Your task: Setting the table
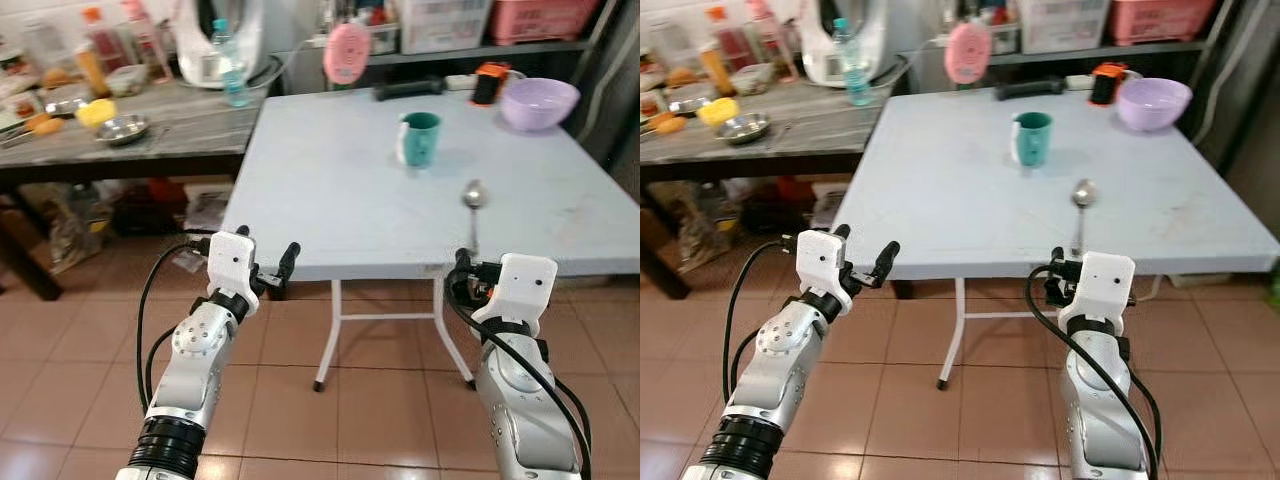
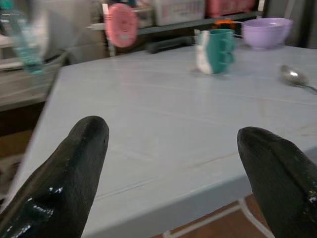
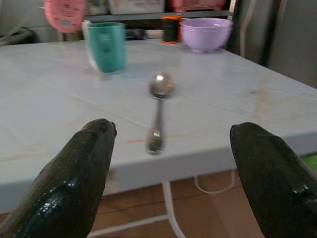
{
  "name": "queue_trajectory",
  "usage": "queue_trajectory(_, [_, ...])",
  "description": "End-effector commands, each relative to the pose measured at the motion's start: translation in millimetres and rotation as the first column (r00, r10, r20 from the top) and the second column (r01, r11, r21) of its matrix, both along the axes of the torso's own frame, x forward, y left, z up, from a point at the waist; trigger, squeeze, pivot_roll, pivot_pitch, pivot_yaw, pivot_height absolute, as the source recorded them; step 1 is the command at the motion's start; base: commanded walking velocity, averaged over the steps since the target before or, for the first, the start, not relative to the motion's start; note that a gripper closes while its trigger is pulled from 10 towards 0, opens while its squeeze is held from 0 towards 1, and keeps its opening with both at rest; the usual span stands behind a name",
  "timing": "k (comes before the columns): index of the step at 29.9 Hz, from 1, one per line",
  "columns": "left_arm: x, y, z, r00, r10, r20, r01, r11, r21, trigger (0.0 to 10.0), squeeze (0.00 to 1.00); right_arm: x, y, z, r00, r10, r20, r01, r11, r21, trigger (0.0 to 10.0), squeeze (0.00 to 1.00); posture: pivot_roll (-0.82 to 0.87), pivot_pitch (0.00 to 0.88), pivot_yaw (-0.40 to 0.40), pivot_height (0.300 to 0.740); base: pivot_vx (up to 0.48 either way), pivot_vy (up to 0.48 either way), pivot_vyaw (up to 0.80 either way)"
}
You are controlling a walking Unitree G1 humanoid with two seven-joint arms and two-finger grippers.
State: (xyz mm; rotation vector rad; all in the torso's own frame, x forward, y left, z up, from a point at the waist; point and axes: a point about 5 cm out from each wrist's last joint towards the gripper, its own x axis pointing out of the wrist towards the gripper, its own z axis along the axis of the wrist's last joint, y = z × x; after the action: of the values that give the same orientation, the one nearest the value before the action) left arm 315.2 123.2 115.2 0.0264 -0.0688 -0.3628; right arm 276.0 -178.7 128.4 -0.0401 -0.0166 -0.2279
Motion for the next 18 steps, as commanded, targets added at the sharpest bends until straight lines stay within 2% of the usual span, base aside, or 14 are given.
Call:
queue_trajectory(1, [0.8,1.4,5.5,1.0,-0.01,0.02,0.01,1.0,0.0,10.0,0.0,2.4,3.5,2.2,1.0,0.013,0.01,-0.013,1.0,-0.003,10.0,0.0,-0.13,0.005,0.105,0.74,0.0,0.0,-0.78])
queue_trajectory(4, [-1.3,-1.5,6.4,0.999,-0.046,0.029,0.046,0.999,-0.001,10.0,0.0,2.8,4.4,2.3,1.0,0.016,0.013,-0.016,1.0,-0.006,10.0,0.0,-0.13,0.005,0.106,0.74,0.0,0.0,-0.25])
queue_trajectory(10, [-3.1,-2.5,5.5,0.998,-0.062,0.019,0.063,0.998,-0.013,10.0,0.0,2.5,3.9,2.0,1.0,0.014,0.012,-0.014,1.0,-0.008,10.0,0.0,-0.13,0.009,0.107,0.74,0.303,0.0,0.0])
queue_trajectory(18, [-4.7,-5.3,3.9,0.997,-0.079,0.01,0.079,0.997,-0.017,10.0,0.0,3.0,4.7,1.6,1.0,0.017,0.01,-0.017,1.0,-0.006,10.0,0.0,-0.13,0.011,0.105,0.74,0.355,0.0,-0.72])
